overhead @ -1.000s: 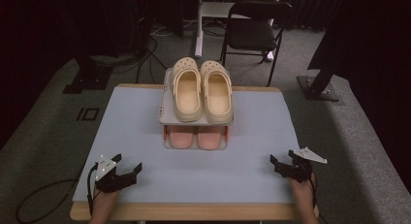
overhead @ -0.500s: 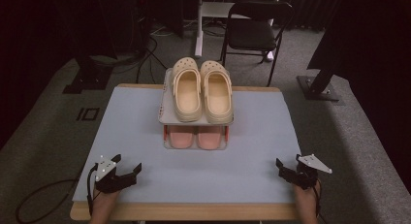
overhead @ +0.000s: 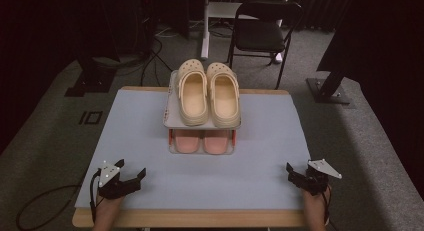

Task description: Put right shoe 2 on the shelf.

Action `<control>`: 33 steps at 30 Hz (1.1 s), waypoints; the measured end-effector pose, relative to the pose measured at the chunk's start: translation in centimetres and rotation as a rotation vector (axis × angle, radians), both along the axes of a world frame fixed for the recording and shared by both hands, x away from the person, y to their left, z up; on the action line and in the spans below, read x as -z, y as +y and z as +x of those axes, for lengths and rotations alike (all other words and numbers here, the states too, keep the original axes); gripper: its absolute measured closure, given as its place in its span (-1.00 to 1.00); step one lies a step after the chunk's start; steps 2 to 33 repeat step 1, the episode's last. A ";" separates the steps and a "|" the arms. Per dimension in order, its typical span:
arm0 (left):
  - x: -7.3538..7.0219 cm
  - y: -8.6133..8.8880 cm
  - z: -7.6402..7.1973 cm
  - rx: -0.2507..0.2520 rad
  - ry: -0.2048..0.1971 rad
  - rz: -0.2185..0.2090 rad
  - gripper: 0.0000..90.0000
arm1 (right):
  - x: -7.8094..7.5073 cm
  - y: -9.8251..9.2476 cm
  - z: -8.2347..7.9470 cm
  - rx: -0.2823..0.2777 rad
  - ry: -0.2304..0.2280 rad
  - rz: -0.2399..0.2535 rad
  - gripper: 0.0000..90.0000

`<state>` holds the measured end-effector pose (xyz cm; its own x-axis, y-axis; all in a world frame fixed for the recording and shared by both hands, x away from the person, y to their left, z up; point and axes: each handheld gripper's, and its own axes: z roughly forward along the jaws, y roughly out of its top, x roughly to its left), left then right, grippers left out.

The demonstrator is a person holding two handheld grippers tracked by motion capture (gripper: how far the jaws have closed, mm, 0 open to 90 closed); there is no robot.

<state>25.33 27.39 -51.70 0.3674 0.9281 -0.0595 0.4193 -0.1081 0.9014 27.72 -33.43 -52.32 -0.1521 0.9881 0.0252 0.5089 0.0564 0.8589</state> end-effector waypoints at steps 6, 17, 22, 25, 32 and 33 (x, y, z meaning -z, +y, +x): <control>0.0 0.0 0.0 -0.001 0.000 -0.001 -0.77 | 0.0 0.0 0.0 0.002 0.000 0.001 -0.69; 0.0 0.0 0.0 -0.001 0.000 -0.001 -0.77 | 0.0 0.0 0.0 0.002 0.000 0.001 -0.69; 0.0 0.0 0.0 -0.001 0.000 -0.001 -0.77 | 0.0 0.0 0.0 0.002 0.000 0.001 -0.69; 0.0 0.0 0.0 -0.001 0.000 -0.001 -0.77 | 0.0 0.0 0.0 0.002 0.000 0.001 -0.69; 0.0 0.0 0.0 -0.001 0.000 -0.001 -0.77 | 0.0 0.0 0.0 0.002 0.000 0.001 -0.69; 0.0 0.0 0.0 -0.001 0.000 -0.001 -0.77 | 0.0 0.0 0.0 0.002 0.000 0.001 -0.69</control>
